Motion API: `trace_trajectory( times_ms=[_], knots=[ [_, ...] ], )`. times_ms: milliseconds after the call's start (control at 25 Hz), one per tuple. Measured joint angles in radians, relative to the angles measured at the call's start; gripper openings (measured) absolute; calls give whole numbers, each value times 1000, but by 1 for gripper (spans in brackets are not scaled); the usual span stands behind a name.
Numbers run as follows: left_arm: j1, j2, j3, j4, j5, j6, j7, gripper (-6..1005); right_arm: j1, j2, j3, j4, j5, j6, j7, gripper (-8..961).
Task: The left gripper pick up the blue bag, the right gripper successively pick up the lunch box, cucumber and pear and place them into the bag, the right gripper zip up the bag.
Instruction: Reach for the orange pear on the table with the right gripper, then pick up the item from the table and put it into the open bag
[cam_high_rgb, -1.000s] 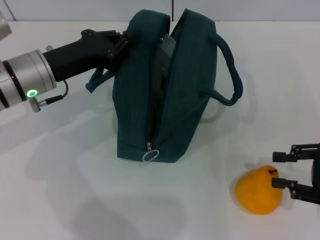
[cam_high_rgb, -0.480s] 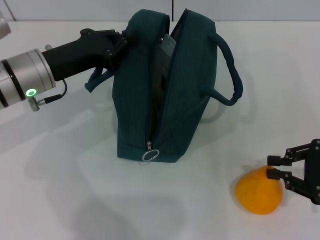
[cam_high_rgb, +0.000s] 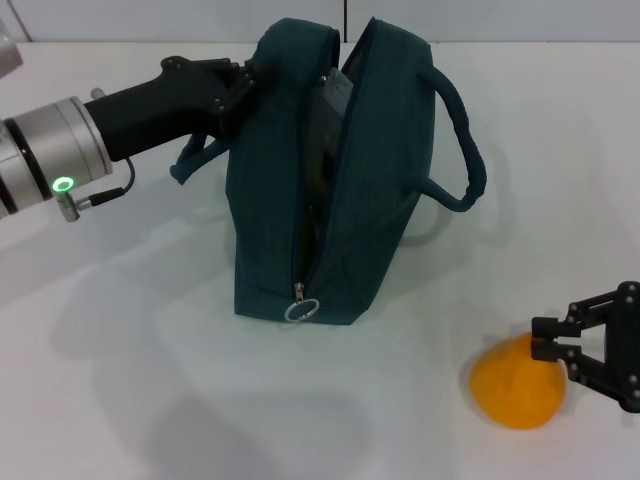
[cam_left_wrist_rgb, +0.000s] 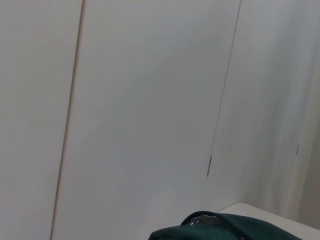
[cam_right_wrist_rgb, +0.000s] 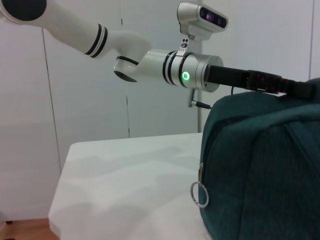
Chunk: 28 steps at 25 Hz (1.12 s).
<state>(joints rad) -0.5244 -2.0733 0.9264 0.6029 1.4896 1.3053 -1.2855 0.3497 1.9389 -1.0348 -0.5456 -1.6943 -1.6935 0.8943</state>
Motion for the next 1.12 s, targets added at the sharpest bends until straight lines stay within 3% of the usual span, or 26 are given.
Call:
trace_trajectory(
  times_ms=[440,680,880,1120],
  knots=[
    [-11,-1,0,0,1,0,0,87,0,-1,9,5,1,8,2,82],
    [-14,-4,0,0,6,0,0,88,1,-12,32,2,7,1,1,47],
    [-14,-4,-3,0,7,0,4,88,5,9,187,-5,22,-57,-16,38],
    [-14,-3,-5,0,0,6,12,89,35,28,246,0,103,-113,-17,45]
  ],
)
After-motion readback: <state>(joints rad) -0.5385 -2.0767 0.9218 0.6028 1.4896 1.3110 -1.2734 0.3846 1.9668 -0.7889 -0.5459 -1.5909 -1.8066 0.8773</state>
